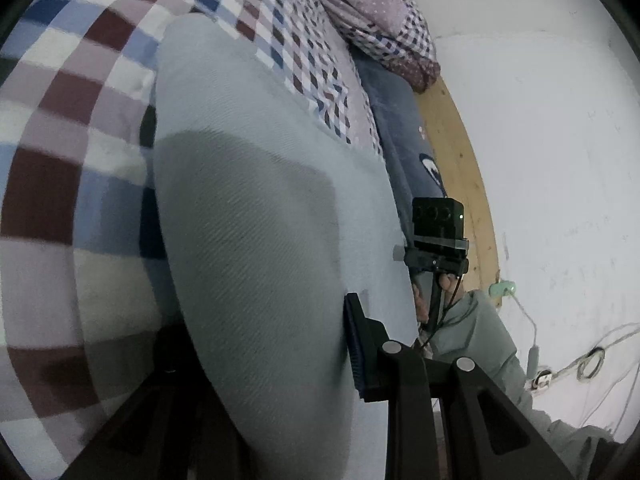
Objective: Fold clothes
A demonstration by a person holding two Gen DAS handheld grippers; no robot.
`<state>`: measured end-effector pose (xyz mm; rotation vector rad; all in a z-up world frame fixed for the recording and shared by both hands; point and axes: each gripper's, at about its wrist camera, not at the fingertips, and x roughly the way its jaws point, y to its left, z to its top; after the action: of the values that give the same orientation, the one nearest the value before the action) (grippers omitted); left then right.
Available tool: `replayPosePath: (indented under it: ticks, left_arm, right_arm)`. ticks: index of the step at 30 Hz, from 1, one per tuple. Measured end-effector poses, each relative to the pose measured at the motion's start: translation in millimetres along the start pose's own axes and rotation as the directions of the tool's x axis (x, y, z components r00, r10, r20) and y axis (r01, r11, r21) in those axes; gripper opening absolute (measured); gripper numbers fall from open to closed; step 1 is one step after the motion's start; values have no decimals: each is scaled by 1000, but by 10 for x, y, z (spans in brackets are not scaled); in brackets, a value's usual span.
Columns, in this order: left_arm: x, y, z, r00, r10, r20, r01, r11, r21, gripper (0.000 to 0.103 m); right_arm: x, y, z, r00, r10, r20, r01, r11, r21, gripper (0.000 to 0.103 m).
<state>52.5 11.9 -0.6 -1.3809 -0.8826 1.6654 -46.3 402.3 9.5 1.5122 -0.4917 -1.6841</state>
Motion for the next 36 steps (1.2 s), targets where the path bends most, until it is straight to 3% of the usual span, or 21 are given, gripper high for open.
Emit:
replayPosePath:
  ticks: [3, 8, 11, 14, 19, 23, 30, 36]
  left_arm:
    - [4, 13, 42, 1000, -6, -10, 5, 1000, -14, 28]
    - [7, 0, 33, 1000, 8, 4, -8, 1000, -15, 27]
    - [0, -69, 8, 999, 37, 17, -37, 999, 12, 26]
    - [-14, -159, -22, 998, 62, 32, -64, 997, 37, 25]
    - [-132, -441, -164, 993, 83, 79, -93, 987, 130, 24]
    - [-333, -542, -284, 987, 110, 115, -127, 979, 159, 23]
    - [-915, -521, -557, 961, 182, 210, -219, 961, 168, 20]
    - [-1649, -458, -857, 940, 219, 260, -272, 944, 189, 17]
  right_arm:
    - [-2, 24, -28, 998, -55, 8, 55, 998, -6, 101]
    - [-89, 178, -167, 965, -252, 65, 255, 966, -33, 71]
    - [-152, 411, -293, 924, -360, 131, 367, 930, -30, 59]
    - [-219, 632, -412, 874, -448, 187, 457, 889, -6, 54]
    - [-322, 980, -693, 830, -492, 261, 498, 866, 49, 51]
    - [-167, 1406, -990, 820, -493, 291, 500, 864, 55, 49]
    - [244, 2185, -1434, 807, -471, 355, 489, 871, 43, 44]
    - [670, 2794, -1481, 832, -396, 389, 441, 897, -29, 41]
